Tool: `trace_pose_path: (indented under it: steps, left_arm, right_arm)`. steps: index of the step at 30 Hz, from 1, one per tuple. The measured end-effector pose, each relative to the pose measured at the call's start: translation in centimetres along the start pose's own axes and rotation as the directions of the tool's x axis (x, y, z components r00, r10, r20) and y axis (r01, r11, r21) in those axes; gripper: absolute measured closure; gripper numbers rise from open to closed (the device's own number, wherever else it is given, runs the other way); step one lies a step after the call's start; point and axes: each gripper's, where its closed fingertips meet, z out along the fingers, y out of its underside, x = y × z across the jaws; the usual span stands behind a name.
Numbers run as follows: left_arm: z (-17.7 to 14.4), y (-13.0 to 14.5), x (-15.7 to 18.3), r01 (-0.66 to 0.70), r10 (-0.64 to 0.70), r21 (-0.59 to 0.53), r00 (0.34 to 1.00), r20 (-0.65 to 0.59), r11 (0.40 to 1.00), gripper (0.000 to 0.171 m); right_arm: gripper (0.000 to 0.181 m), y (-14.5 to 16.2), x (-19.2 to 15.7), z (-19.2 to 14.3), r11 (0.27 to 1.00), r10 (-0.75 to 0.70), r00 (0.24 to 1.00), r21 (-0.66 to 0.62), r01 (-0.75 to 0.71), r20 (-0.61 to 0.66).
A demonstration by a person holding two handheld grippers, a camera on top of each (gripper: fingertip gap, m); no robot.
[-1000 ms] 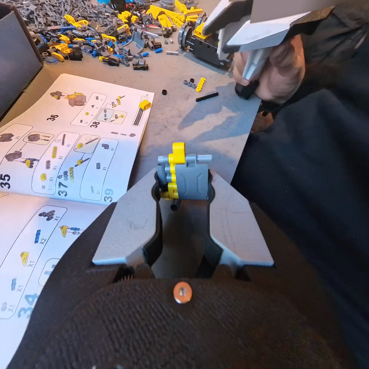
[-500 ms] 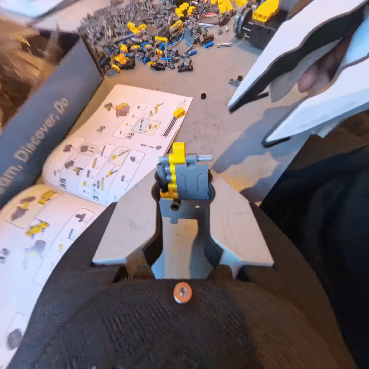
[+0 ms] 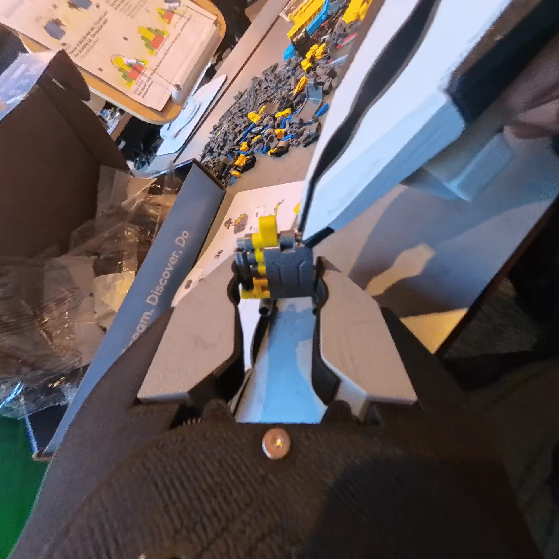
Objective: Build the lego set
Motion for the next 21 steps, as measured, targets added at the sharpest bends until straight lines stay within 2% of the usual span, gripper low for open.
trace_pose_path:
  steps: [2,4,6,7,9,11,12,13,15,17,21]
  left_arm:
    - [-0.3,-0.2,0.8,0.01,-0.007,0.025,0.996,-0.093,1.0,0.112]
    - [-1.2,-0.5,1.5,0.065,-0.053,0.043,0.968,-0.246,0.997,0.111]
    - [-2.4,-0.6,2.7,0.148,-0.133,-0.002,0.883,-0.45,0.989,0.108]
    - [-2.8,-0.7,2.7,0.194,-0.182,-0.03,0.844,-0.505,0.981,0.105]
    - [-3.3,-1.5,2.8,0.262,-0.221,-0.017,0.777,-0.589,0.965,0.119]
    - [-4.2,-2.1,3.9,0.29,-0.208,0.003,0.693,-0.69,0.957,0.146]
    - [-4.5,-2.2,4.5,0.288,-0.203,-0.008,0.656,-0.727,0.958,0.155]
    - [-4.4,-2.3,4.7,0.295,-0.206,-0.007,0.648,-0.733,0.955,0.161]
    - [-4.6,-3.1,5.2,0.352,-0.232,-0.001,0.615,-0.754,0.936,0.163]
    - [-5.3,-4.0,6.3,0.425,-0.281,-0.037,0.527,-0.802,0.904,0.164]
    - [-6.0,-3.5,7.6,0.43,-0.368,-0.166,0.443,-0.817,0.887,0.165]
  right_arm:
    - [0.178,-0.1,0.2,-0.3,1.0,-0.025,1.0,0.004,0.025,0.003]
    - [0.179,-0.2,-0.1,-0.6,0.999,-0.044,0.998,0.013,0.043,0.034]
    - [0.179,0.0,-0.5,-0.9,0.999,-0.052,0.996,0.003,0.052,0.078]
    - [0.179,-0.1,-1.0,-1.1,0.999,-0.05,0.992,0.006,0.05,0.116]
    - [0.18,-0.1,-1.9,-1.4,0.999,-0.045,0.982,0.01,0.044,0.185]
    - [0.18,-0.1,-2.3,-1.6,0.999,-0.04,0.973,0.016,0.037,0.226]
    - [0.18,-0.4,-2.5,-1.8,0.999,-0.033,0.968,0.032,0.025,0.247]
    - [0.18,-0.5,-2.6,-2.0,0.999,-0.017,0.964,0.039,0.007,0.266]
    - [0.181,-0.9,-2.6,-2.6,0.998,-0.001,0.958,0.067,-0.019,0.287]
    - [0.181,-1.2,-2.9,-3.3,0.995,0.029,0.945,0.081,-0.059,0.326]
    - [0.181,1.0,-2.8,-4.5,0.999,0.04,0.953,-0.011,-0.038,0.299]
